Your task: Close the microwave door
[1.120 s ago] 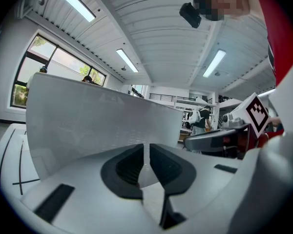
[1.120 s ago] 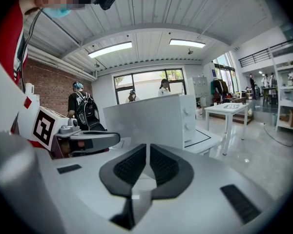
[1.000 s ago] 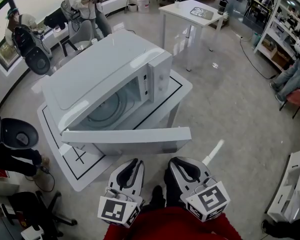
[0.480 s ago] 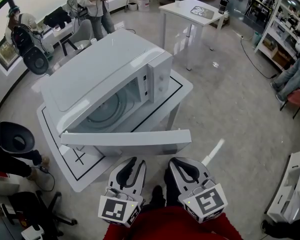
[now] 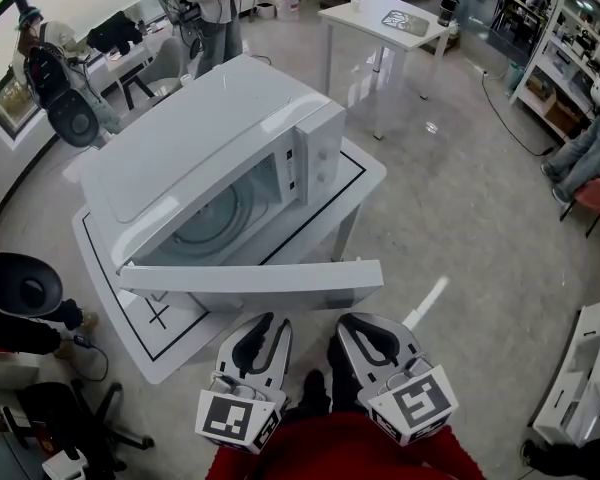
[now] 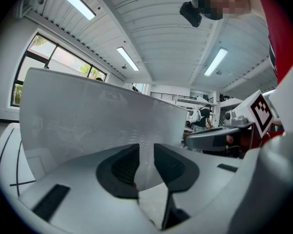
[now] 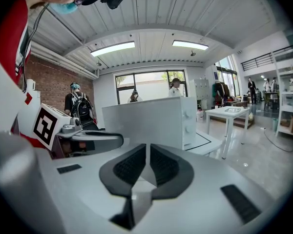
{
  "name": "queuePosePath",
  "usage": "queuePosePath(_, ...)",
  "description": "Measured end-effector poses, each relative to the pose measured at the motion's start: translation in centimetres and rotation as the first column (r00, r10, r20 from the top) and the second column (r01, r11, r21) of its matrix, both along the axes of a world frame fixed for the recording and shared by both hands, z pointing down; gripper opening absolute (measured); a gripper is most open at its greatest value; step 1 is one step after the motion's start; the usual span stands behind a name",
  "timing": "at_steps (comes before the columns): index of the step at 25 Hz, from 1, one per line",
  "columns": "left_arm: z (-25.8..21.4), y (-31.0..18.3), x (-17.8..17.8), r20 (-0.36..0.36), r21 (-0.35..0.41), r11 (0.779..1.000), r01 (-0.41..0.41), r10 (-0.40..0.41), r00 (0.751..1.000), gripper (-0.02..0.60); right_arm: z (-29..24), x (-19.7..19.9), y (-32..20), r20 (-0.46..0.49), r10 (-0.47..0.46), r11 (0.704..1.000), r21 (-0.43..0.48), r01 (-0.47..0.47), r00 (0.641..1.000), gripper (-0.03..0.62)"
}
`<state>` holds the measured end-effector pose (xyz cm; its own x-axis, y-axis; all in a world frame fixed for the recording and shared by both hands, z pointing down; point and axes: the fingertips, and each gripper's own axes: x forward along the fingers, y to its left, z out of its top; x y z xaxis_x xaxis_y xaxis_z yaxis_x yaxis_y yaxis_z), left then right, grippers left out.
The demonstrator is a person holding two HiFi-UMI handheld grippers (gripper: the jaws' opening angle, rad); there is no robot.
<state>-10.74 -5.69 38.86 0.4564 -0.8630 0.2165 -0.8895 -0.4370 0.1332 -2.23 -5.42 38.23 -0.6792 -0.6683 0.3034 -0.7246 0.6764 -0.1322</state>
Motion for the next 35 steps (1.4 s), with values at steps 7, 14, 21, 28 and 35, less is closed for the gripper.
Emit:
queuePosePath(7,-0.1,-0.1,-0.1,0.002,0.002,1.0,0.0,0.0,1.0,0.089,0.0,-0.3,0.0,0.009,-0.017,1.0,-0.015,0.017,1.0,0.066)
queuePosePath(14,-0.4,-0.1,-0.4,-0.001,0.007,1.0,0.007,-0.007,1.0,0.089,-0.2,-0.4,-0.1,0.01,-0.016,1.0,-0.012,0.016,1.0,0.089)
queuePosePath(21,-0.4,-0.2,-0.7,0.001,0.013,1.0,0.019,-0.019,1.0,0.089,-0.2,-0.7,-0.2,0.017,-0.028,0.999,-0.019,0.028,0.999,0.138)
queuePosePath(28,-0.7,-0.6,-0.7,-0.003,0.018,1.0,0.025,-0.025,1.0,0.092,-0.3,-0.4,-0.6,0.046,-0.026,0.999,-0.024,0.027,0.999,0.159)
queuePosePath(35,-0.8,-1.1,-0.6,0.003,0.015,0.999,0.031,-0.031,1.0,0.106,-0.4,-0.1,-1.2,0.053,-0.016,1.0,-0.021,0.017,0.998,0.167)
